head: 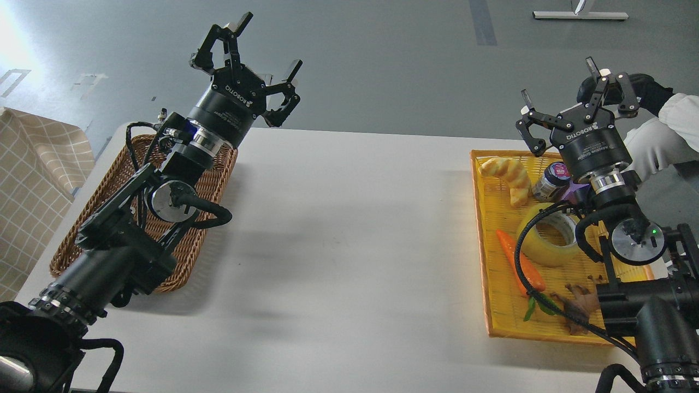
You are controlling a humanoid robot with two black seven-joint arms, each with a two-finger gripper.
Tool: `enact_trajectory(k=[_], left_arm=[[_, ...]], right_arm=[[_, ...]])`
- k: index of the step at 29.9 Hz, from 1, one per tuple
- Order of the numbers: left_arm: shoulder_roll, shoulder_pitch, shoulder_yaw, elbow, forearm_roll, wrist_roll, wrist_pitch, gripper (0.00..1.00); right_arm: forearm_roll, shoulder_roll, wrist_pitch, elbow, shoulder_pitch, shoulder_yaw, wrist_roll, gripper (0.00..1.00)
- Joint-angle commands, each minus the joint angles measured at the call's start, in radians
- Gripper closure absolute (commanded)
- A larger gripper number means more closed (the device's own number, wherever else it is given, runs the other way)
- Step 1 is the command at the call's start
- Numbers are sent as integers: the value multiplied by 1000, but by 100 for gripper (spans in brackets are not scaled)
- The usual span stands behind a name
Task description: Place and transfer tape with both arms
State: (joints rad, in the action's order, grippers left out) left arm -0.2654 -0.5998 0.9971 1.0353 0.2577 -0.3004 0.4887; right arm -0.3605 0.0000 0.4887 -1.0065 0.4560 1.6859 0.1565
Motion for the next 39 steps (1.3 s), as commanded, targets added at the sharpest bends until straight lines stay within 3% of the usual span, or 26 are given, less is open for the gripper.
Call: enact_trajectory(k=[1,33,39], left_arm=[[0,0,0,0,0,0,0,2],[0,0,-2,0,0,0,0,2],[0,0,-2,2,0,0,0,2]], right_arm=[[0,0,0,0,3,0,0,0],[-15,0,0,-6,7,-3,0,0],[-15,-75,0,-12,18,-106,-2,0]])
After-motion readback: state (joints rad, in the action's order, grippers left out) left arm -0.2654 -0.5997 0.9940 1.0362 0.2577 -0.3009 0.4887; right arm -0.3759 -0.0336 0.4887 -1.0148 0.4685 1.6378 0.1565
